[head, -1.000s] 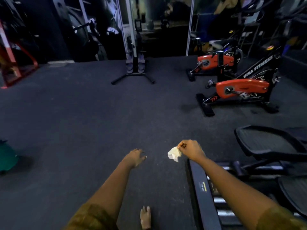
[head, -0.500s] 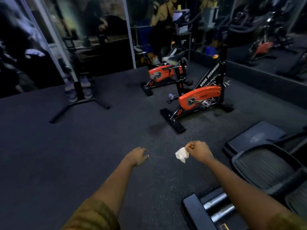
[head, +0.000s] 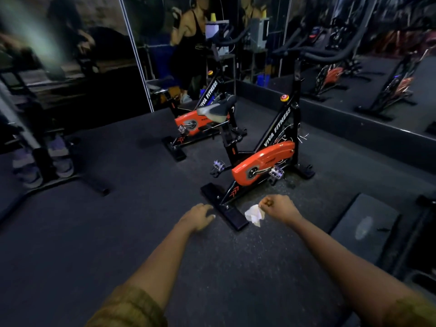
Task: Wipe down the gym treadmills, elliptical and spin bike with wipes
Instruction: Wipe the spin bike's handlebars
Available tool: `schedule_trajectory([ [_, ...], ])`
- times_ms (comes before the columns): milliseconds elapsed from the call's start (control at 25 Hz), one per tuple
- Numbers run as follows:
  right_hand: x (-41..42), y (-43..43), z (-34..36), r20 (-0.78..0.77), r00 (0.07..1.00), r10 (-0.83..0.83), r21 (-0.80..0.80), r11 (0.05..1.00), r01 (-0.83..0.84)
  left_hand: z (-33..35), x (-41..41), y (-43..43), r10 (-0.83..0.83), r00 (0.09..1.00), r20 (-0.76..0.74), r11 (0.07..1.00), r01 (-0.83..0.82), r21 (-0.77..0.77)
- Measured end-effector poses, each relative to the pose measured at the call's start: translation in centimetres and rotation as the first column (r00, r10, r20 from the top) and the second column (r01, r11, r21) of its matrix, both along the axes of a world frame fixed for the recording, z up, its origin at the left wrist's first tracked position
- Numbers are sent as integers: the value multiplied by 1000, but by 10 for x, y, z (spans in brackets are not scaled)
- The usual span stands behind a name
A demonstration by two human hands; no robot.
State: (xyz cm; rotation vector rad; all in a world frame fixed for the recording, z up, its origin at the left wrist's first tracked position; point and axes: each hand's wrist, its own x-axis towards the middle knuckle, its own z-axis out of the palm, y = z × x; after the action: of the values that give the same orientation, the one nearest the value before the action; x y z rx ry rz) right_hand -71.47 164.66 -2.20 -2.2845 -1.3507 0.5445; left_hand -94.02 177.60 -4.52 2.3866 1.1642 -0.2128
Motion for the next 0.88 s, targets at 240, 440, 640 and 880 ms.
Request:
schedule_trajectory([
  [240, 56, 142, -3, -119, 982, 150, -4, 988, -151, -1, 64, 119, -23, 983, 182, 1000, 26, -11],
  [440, 88, 232, 11, -523, 846, 103, 38, 994, -98, 15, 103, 201, 100, 865, 491, 991, -42, -127],
  [640, 104, 284, 31, -911, 367, -188, -107, 967, 231, 38, 144, 220, 107, 723, 683, 986, 12, -167],
  [880, 111, 332, 49, -971, -4, -238, -232, 940, 251, 40, 187, 261, 371, 490, 789, 920, -311, -240],
])
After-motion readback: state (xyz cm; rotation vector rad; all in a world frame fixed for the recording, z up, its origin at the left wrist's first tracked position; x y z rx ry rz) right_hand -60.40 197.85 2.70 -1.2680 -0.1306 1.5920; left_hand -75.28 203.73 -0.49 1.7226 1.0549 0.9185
